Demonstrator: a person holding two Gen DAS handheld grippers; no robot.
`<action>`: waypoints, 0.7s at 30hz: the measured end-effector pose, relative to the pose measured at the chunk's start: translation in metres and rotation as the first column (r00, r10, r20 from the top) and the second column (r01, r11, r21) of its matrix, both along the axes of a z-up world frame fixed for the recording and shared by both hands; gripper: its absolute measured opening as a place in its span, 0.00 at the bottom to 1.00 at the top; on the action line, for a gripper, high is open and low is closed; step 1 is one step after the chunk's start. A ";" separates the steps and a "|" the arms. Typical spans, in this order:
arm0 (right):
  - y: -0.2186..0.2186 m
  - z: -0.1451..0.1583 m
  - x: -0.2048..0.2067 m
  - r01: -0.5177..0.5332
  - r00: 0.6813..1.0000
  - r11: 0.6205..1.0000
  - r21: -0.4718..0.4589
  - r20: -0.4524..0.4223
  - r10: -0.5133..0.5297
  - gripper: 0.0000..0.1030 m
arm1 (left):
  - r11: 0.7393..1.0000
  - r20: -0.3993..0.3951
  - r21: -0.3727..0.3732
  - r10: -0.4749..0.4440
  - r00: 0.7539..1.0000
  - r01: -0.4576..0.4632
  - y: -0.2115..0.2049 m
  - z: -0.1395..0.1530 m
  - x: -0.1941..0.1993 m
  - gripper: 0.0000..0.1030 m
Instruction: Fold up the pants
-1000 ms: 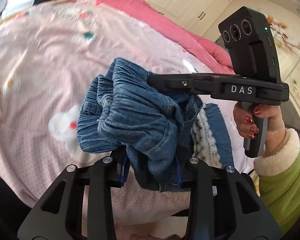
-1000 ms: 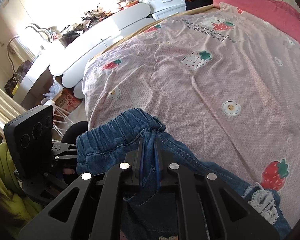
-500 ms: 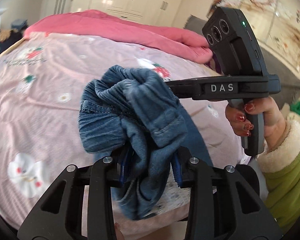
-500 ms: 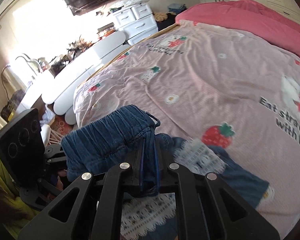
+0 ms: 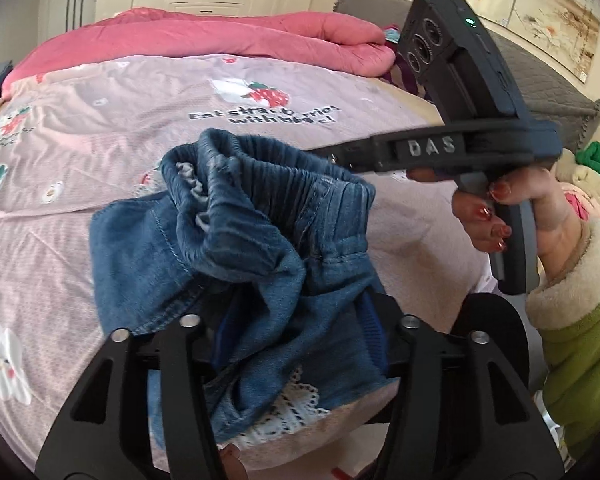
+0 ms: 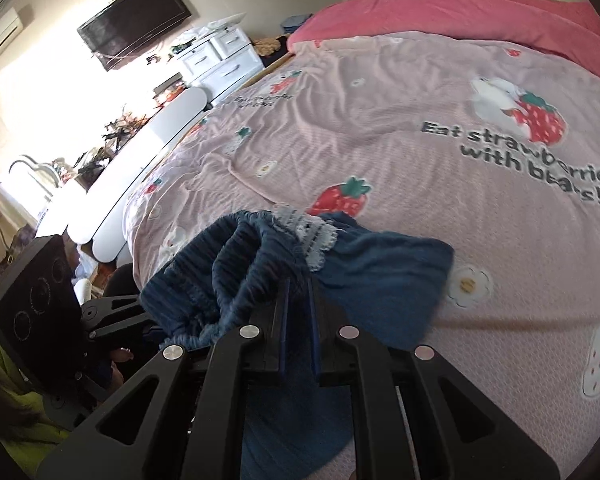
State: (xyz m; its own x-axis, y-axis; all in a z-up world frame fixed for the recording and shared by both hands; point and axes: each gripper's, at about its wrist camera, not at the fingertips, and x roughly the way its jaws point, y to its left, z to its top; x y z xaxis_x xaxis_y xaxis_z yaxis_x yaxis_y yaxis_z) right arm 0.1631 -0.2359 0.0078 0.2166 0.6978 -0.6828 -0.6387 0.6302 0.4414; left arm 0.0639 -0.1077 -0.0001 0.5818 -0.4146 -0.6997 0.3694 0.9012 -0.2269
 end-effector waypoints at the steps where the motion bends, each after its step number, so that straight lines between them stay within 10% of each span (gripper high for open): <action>1: -0.003 0.001 0.001 0.012 1.000 1.000 -0.001 -0.001 -0.012 0.09 | 1.000 0.000 -0.005 -0.013 1.000 0.013 -0.004 0.000 -0.003 0.55; 5: -0.014 0.016 -0.002 0.062 0.998 0.998 0.019 0.024 -0.062 0.49 | 0.994 0.008 -0.043 -0.096 0.995 0.096 -0.011 0.006 -0.017 0.71; 11: 0.007 0.035 -0.003 0.048 0.997 0.998 -0.030 0.069 -0.046 0.68 | 0.984 0.022 -0.080 -0.156 0.988 0.157 0.008 0.017 -0.052 0.76; 21: 0.060 0.032 -0.010 0.007 0.995 0.981 -0.193 0.103 0.013 0.78 | 0.985 -0.010 0.018 0.172 0.985 -0.172 0.089 0.021 -0.031 0.79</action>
